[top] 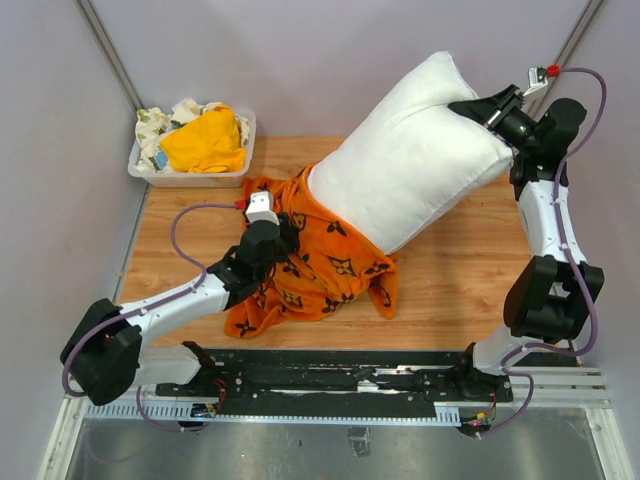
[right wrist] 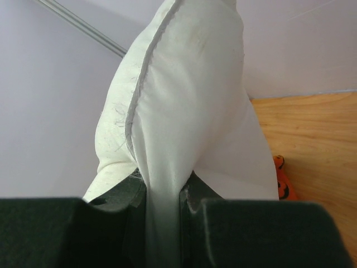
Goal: Remove the pillowcase from the pillow
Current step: Remove the pillow from the pillowcase.
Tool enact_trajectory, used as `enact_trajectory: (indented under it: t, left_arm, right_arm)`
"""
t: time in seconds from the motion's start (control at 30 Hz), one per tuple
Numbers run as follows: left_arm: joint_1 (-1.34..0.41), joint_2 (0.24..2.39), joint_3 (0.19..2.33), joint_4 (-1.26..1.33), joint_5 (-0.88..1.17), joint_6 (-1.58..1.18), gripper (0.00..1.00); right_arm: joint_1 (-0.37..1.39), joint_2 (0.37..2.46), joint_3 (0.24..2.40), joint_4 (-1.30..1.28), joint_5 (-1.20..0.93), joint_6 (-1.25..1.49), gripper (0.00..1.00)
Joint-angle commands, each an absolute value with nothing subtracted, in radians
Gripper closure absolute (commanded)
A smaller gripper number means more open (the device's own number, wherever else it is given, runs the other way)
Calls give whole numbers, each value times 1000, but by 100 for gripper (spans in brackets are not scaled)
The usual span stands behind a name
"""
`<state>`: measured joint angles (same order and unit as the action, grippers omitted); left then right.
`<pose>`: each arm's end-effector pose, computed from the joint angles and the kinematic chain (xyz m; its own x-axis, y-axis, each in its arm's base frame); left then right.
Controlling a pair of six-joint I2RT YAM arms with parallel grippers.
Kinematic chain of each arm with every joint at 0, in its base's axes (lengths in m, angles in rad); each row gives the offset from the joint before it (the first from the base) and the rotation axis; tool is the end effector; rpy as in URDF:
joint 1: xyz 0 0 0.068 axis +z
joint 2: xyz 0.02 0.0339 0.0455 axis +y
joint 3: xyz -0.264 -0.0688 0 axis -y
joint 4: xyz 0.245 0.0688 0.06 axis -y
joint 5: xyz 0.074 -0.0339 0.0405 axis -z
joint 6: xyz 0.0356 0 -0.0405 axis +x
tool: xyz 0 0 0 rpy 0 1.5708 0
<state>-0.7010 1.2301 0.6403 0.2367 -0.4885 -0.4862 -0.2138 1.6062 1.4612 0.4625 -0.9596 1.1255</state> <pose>0.2153 -0.1599 0.2395 -0.3425 -0.2508 -0.9054 0.0825 0.9519 -0.2950 0.3679 -0.0500 0.4308 -0.4449 0.6265 -0.6399 -0.5504 0.3724 0.7473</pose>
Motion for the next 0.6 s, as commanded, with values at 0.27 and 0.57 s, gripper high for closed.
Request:
enact_trajectory:
  t: [0.27,0.57]
  left_arm:
    - [-698,1114,822,140,-265,-292,1]
    - [-926,1210,832,142,-276,-190,2]
  right_arm:
    - [-200,1514,1446,437,-903,997,99]
    - [-195,1464,1388,414,-871,968,99]
